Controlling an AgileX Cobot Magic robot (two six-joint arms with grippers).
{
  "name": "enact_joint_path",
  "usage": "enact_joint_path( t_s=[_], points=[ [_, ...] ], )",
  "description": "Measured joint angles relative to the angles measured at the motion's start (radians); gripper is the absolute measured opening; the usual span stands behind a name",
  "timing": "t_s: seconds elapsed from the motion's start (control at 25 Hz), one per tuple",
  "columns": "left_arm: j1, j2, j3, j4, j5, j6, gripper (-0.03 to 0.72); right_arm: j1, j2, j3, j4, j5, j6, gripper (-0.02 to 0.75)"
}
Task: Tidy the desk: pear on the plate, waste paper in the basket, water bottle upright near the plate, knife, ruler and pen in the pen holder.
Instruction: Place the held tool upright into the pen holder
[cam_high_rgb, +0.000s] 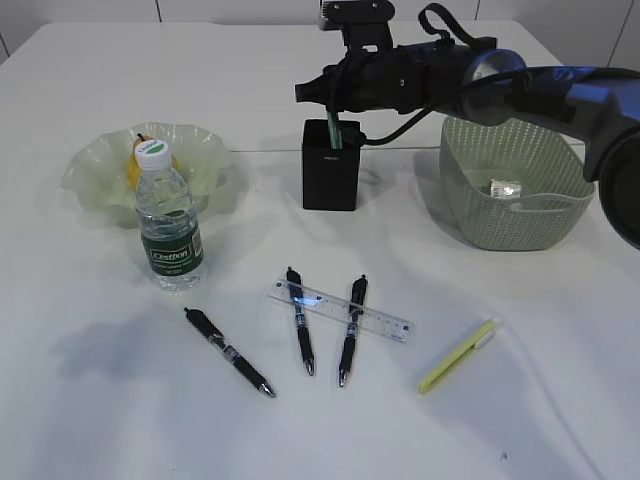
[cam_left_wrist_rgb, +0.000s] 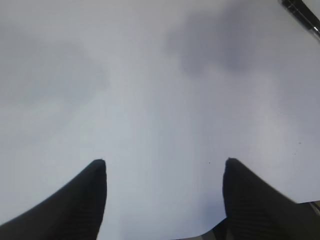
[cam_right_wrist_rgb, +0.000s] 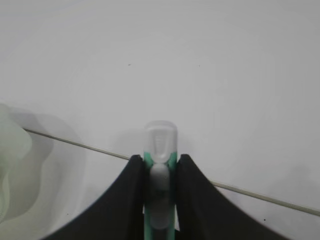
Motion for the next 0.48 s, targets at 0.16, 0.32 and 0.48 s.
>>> enact_joint_path(
  t_s=[0.16,0.32,0.48],
  points=[
    [0.0,0.0,0.0,0.0,0.0,0.0,0.51,0.0,0.0,0.0,0.001,0.003,0.0,0.294],
    [0.0,0.0,0.0,0.0,-0.002,0.0,0.51,0.0,0.0,0.0,0.009,0.017,0.0,0.338],
    [0.0,0.0,0.0,0.0,-0.002,0.0,0.51,0.0,-0.015,0.0,0.015,0.096,0.0,0.346]
  ],
)
